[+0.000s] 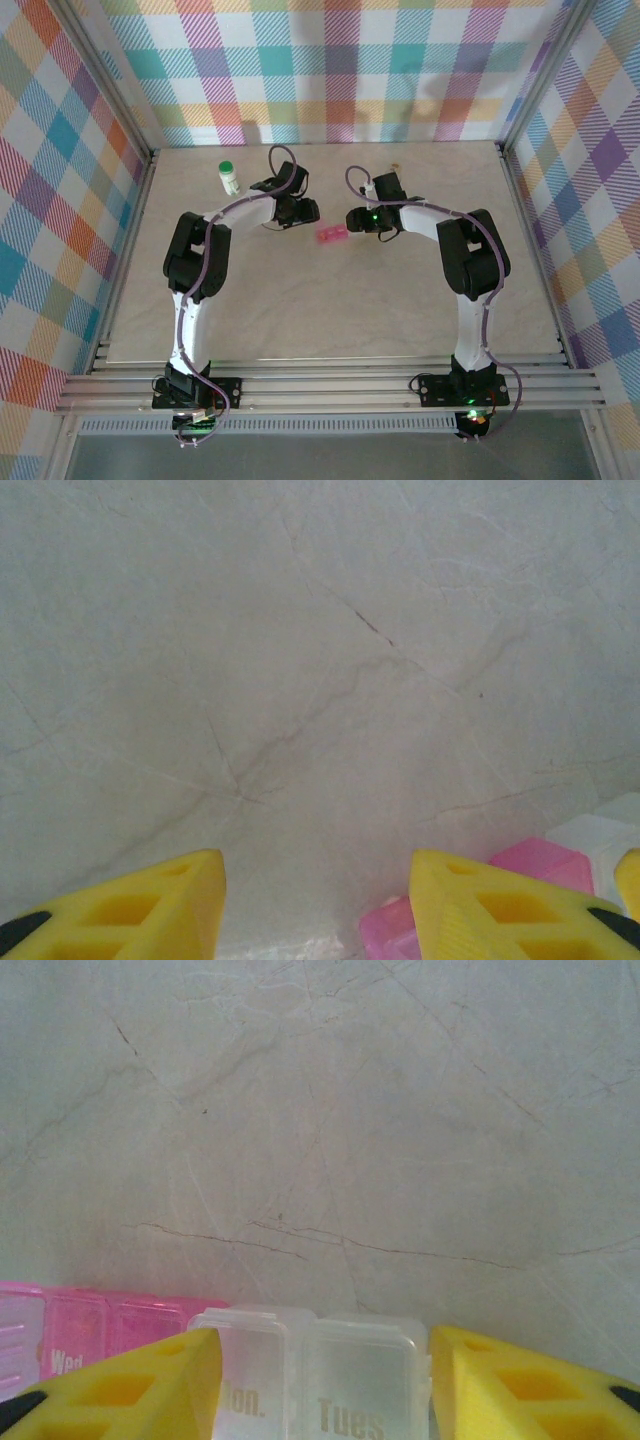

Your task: Sort the pills into containers

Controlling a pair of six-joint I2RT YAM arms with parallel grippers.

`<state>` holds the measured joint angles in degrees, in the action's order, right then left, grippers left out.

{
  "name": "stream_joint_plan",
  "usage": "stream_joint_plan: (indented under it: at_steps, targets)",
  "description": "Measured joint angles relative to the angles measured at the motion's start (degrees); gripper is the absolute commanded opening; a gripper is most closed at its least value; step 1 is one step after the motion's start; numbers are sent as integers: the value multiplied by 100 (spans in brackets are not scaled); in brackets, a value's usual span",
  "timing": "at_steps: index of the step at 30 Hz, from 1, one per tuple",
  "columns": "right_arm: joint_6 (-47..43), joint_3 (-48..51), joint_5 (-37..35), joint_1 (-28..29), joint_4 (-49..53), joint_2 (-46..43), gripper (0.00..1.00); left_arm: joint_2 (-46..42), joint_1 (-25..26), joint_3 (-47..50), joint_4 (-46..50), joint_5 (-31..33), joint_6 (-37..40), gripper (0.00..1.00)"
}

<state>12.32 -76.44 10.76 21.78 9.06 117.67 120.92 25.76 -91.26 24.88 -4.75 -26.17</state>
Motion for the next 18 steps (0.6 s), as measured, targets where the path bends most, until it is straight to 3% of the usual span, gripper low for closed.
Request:
stream_joint_plan:
  at_steps: [18]
  targets:
    - [81,175,-2,0,-221,-61,54,-302,304,516,-31,35,-4,50]
